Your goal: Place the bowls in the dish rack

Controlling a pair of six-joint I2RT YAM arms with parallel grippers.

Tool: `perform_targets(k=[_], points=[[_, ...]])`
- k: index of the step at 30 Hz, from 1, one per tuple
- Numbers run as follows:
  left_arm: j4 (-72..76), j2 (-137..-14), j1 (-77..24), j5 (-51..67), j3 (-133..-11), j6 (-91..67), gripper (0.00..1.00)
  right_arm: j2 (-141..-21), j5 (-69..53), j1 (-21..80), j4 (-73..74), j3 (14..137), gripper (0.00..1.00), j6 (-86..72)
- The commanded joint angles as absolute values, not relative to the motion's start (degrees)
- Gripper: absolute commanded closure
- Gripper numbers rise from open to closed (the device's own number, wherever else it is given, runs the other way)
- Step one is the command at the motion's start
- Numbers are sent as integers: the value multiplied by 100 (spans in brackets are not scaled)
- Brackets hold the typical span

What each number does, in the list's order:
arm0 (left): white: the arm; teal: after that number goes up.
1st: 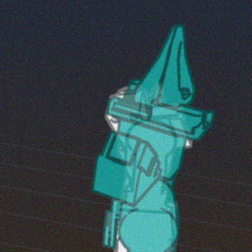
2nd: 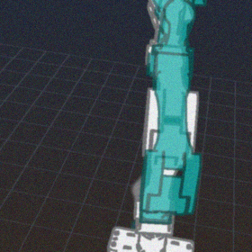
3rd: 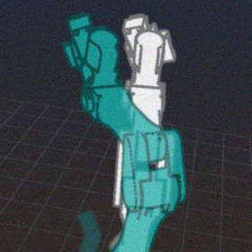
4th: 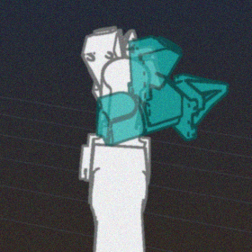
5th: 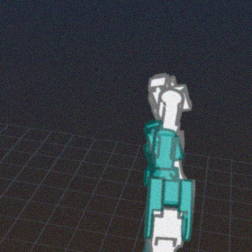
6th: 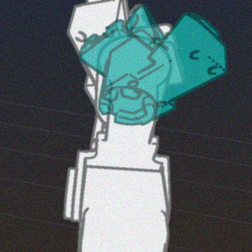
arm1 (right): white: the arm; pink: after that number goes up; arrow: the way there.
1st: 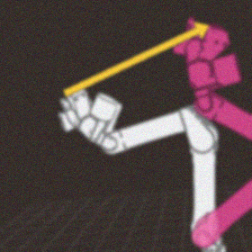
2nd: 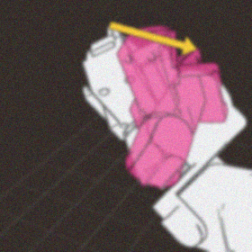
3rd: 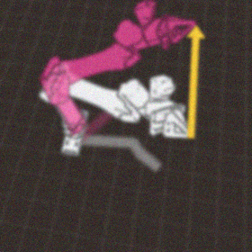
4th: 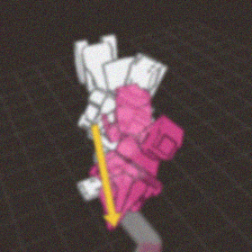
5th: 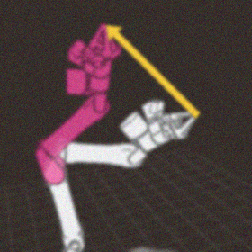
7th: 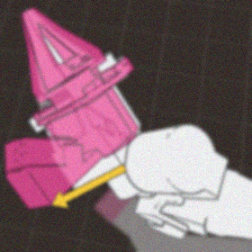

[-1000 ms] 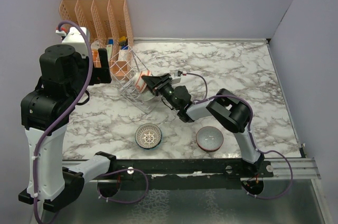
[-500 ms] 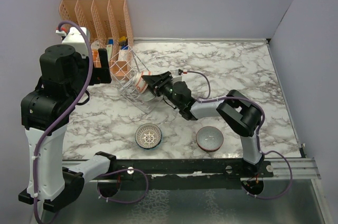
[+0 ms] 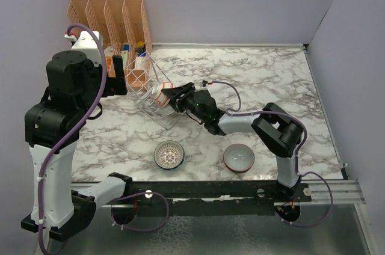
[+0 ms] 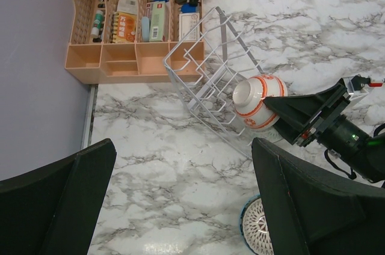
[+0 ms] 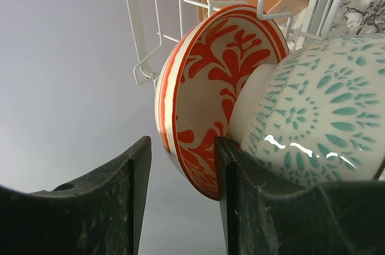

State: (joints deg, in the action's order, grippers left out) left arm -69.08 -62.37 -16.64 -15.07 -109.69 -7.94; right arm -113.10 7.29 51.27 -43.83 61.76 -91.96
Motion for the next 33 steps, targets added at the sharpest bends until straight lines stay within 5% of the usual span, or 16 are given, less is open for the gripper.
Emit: perform_targets(k=[1,8,25,33], points=[[-6847,-6214,-1699,-1661,-10951,-709,1,-11082,444,5141,-3870,6466,53,-9339],[-6843,-6210,-1705,-1661,-10904,-712,1,-11064,357,5150,-3463,6575,54,-9474],[-6796,-6189,-1698,-1679,-10794,-694,1,-11478,329,5190,-4027,6956,80,-9288],[-6812,-6135,-1703,-1705,-10727,-694,1,-11494,250,5186,-3871,7011,73,-9340]])
